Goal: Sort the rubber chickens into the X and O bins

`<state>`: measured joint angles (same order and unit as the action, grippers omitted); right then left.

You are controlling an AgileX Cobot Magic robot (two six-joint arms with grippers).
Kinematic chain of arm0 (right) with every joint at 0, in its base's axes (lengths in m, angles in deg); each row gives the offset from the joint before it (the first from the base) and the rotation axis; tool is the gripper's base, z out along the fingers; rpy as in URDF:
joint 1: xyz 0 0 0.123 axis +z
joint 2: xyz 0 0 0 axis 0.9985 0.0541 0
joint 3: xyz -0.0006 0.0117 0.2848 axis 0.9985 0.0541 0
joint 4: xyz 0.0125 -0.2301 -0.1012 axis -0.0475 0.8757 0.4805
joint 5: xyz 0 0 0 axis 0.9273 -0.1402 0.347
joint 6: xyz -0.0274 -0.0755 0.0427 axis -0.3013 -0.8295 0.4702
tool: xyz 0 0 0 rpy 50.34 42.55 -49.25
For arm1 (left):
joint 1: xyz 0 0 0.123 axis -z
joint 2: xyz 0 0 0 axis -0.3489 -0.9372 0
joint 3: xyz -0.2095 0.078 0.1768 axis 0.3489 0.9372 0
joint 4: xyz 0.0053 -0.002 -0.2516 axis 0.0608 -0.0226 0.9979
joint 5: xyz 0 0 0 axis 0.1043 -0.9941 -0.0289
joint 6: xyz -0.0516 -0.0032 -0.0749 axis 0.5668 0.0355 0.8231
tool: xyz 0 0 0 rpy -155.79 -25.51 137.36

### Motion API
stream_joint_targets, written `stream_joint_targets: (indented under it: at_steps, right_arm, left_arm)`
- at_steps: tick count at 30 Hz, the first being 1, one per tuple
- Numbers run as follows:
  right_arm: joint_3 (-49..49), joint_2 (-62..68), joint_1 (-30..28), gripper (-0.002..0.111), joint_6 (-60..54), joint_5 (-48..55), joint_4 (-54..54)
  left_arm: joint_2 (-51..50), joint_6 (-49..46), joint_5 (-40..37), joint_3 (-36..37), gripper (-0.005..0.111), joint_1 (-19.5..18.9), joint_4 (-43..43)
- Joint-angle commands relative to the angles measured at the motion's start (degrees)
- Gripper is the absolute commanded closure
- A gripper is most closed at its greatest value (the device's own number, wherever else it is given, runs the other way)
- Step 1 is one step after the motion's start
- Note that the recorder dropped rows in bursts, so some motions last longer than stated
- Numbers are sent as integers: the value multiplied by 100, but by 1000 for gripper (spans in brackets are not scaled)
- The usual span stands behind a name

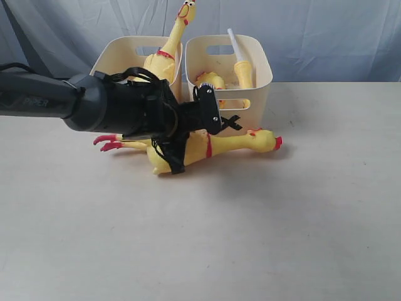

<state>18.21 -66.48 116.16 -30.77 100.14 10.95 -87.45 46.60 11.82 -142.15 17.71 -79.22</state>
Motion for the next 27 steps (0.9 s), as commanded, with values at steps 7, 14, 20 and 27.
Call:
stream_joint_targets:
  at_steps: [7,14,20,27]
  right_arm:
    - [23,-36,-13,108,7,-65,-11]
    - [23,-36,-13,108,7,-77,-11]
    - [23,-36,-13,108,7,-77,-11]
    - [23,-36,-13,108,7,-77,-34]
  left_arm:
    - [228,-2785,-1102,61,107,18,3179]
    - [420,-3365,-1947,19,107,18,4020]
    - [638,-3543,-2184,19,107,18,4529]
    - [687,-4370,-2608,-10,107,18,5445]
